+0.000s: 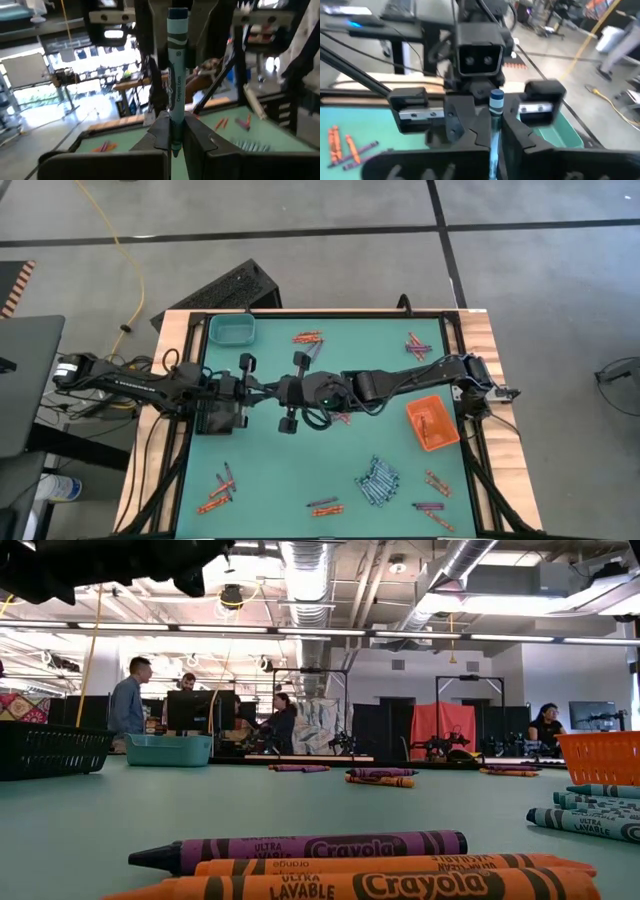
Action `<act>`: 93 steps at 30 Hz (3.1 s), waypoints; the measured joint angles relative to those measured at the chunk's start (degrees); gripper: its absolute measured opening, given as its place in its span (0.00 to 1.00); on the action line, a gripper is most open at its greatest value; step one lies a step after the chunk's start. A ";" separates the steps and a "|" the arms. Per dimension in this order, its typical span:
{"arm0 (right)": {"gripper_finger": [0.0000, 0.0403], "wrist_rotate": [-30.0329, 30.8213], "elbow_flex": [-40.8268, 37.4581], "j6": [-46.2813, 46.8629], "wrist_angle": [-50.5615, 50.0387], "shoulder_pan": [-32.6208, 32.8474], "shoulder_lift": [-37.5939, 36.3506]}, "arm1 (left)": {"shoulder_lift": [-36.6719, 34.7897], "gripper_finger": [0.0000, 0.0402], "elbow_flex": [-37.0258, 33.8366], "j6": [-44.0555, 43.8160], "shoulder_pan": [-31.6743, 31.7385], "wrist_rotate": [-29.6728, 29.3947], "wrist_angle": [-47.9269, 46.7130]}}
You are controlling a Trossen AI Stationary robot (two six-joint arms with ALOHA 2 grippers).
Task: Sort crayons
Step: Put the blue crayon into the green bin, then put the purple crayon into the black bin
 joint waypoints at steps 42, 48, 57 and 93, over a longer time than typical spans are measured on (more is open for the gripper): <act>0.49 14.84 -10.76 44.80 -45.07 11.16 0.00 | 2.69 0.01 13.25 -0.04 50.97 -1.40 -40.80; 0.49 14.96 -14.24 50.23 -45.14 16.08 0.02 | 9.85 0.01 21.21 2.99 57.41 -7.47 -53.29; 0.49 15.51 -18.03 58.85 -44.90 22.60 0.02 | 26.01 0.01 32.98 13.92 61.06 -15.58 -68.32; 0.49 19.16 -18.29 65.68 -45.75 27.39 0.02 | 35.04 0.26 38.14 26.84 56.45 -27.08 -86.64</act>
